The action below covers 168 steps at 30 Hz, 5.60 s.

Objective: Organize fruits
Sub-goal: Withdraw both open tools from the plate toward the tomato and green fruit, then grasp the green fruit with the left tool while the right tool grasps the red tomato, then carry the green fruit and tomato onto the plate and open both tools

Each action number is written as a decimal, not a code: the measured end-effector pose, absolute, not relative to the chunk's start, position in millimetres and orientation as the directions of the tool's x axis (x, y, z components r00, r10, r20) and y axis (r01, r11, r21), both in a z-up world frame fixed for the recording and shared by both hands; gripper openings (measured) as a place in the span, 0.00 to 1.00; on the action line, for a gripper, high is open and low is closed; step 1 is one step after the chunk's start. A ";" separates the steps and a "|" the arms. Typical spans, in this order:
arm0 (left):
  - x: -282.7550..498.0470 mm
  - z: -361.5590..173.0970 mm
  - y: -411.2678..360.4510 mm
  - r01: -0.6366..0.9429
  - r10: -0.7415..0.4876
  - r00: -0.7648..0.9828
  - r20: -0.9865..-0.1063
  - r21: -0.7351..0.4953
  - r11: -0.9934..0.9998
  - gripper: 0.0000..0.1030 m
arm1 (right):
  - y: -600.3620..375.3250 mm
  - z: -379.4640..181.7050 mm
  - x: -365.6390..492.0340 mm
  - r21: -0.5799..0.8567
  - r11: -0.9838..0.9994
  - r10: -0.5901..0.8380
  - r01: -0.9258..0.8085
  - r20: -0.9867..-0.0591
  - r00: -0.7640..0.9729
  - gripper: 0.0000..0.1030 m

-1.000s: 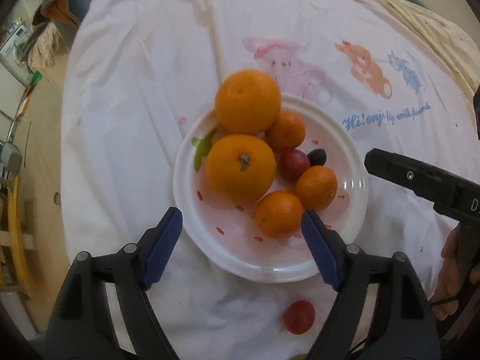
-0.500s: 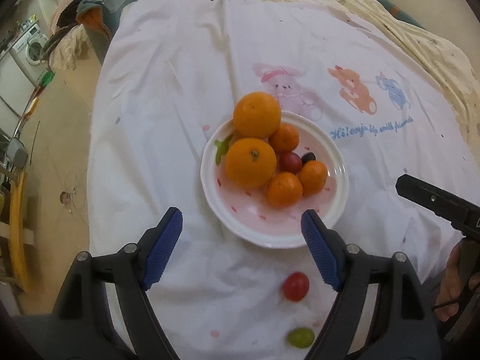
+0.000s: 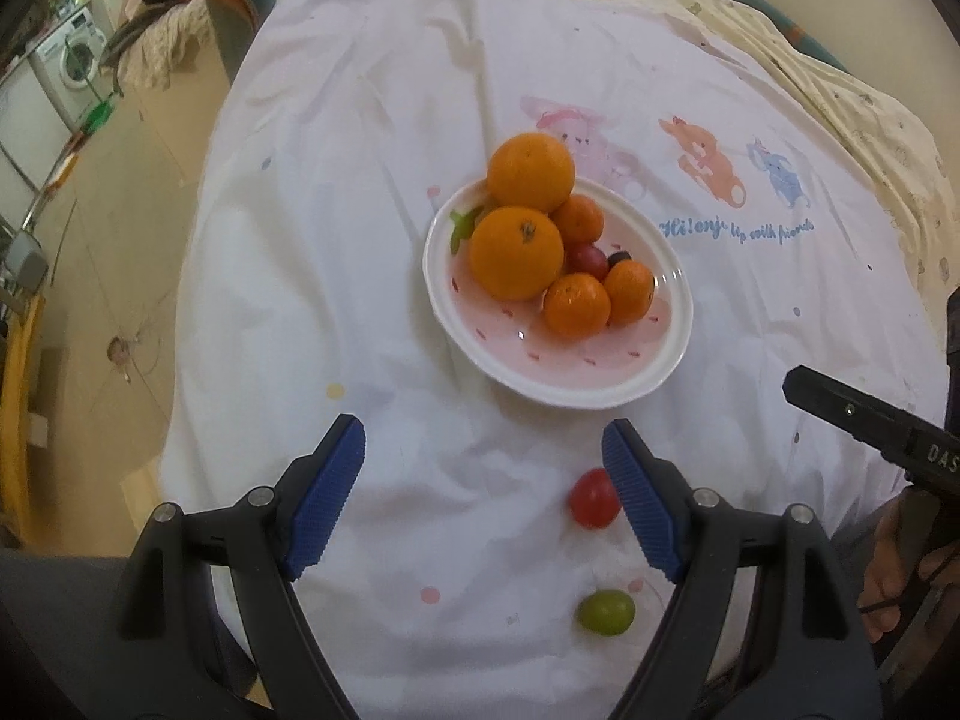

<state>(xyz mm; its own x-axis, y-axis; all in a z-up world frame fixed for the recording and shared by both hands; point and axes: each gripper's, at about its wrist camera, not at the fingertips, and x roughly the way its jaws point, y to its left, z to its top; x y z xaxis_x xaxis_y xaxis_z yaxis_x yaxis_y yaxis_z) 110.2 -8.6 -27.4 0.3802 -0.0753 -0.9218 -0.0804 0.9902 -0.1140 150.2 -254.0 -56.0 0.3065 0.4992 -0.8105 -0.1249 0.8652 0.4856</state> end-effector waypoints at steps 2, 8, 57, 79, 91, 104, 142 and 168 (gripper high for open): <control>105.8 -31.0 -8.7 -0.083 -0.080 0.371 -0.925 -0.119 0.989 0.76 | -253.5 -60.5 149.8 0.483 0.869 0.493 -0.109 -0.818 0.297 0.73; 93.3 -42.0 -14.0 -0.071 -0.126 0.333 -0.934 -0.158 0.985 0.76 | -249.7 -67.8 150.5 0.479 0.874 0.482 -0.085 -0.830 0.281 0.73; 81.0 -59.6 4.3 -0.187 -0.100 0.268 -0.958 -0.153 0.970 0.25 | -171.6 -114.5 142.8 0.480 0.858 0.498 -0.182 -0.864 0.070 0.57; 84.7 -65.8 5.8 -0.206 -0.072 0.286 -0.955 -0.135 0.969 0.25 | -166.3 -103.4 128.6 0.472 0.840 0.513 -0.269 -0.852 0.107 0.32; 96.9 -33.6 -6.2 -0.140 -0.077 0.333 -0.940 -0.130 0.982 0.25 | -226.1 -40.3 148.1 0.602 0.774 0.633 -0.199 -0.717 0.293 0.32; 166.7 6.4 -14.8 -0.057 -0.055 0.395 -0.917 -0.084 0.995 0.25 | -244.6 -14.7 206.5 0.580 0.791 0.608 -0.197 -0.703 0.369 0.32; 202.9 -91.0 -26.1 -0.015 -0.108 0.224 -0.969 -0.114 0.993 0.25 | -224.3 -106.9 275.2 0.508 0.851 0.525 -0.132 -0.820 0.227 0.33; 197.9 -77.1 -42.2 0.051 -0.064 0.314 -0.947 -0.050 0.997 0.81 | -230.8 -88.3 274.8 0.529 0.839 0.542 -0.128 -0.788 0.293 0.88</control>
<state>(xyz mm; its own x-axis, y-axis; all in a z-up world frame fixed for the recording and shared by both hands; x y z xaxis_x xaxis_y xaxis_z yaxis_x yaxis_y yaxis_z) 197.9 -42.2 -77.1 0.3143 -0.0635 -0.9472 0.0515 0.9974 -0.0498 274.8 -230.8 -88.3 0.2933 0.5417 -0.7877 -0.1279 0.8388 0.5292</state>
